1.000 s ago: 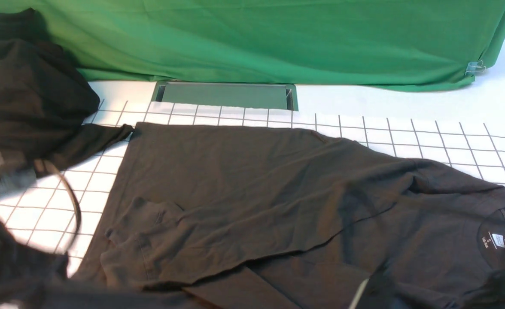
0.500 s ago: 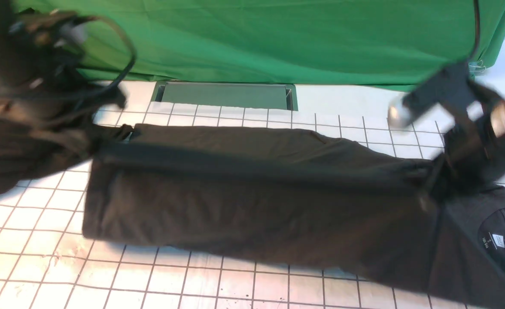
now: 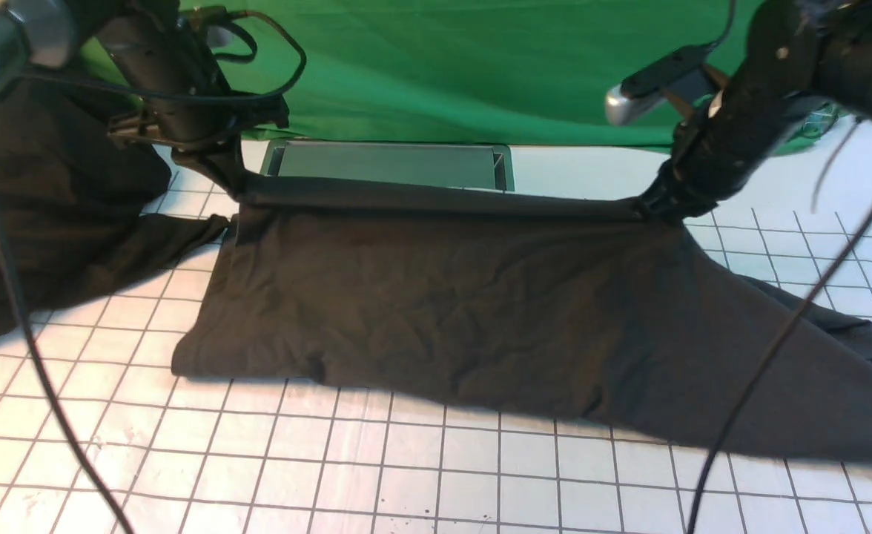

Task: Fold a long-sleeved shirt over a white checkered tablecloth.
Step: 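Fold the black garment in half by bringing its near edge over to the far edge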

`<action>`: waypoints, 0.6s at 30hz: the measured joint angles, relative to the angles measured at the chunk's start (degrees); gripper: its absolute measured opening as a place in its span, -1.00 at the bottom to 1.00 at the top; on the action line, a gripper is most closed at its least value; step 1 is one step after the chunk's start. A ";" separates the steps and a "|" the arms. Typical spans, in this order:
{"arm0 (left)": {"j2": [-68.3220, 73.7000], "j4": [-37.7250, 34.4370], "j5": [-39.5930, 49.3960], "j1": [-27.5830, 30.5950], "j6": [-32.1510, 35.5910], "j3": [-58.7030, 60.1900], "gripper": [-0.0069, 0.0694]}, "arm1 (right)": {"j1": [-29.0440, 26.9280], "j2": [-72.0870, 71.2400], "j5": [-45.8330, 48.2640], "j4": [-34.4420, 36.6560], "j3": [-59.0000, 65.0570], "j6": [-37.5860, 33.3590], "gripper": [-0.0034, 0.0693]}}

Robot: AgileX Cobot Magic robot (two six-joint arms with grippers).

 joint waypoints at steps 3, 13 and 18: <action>1.58 0.12 -1.34 0.00 0.00 -1.36 -0.79 | 0.00 2.64 -1.18 -0.12 -1.53 0.00 -0.78; 3.67 4.63 -6.66 0.12 -0.94 -1.85 -0.46 | -0.18 6.10 -5.70 -1.49 -2.51 1.27 -0.17; 3.69 9.88 -7.03 0.32 -3.98 -3.12 0.13 | -0.18 3.24 -2.33 -1.62 -2.56 2.39 -0.03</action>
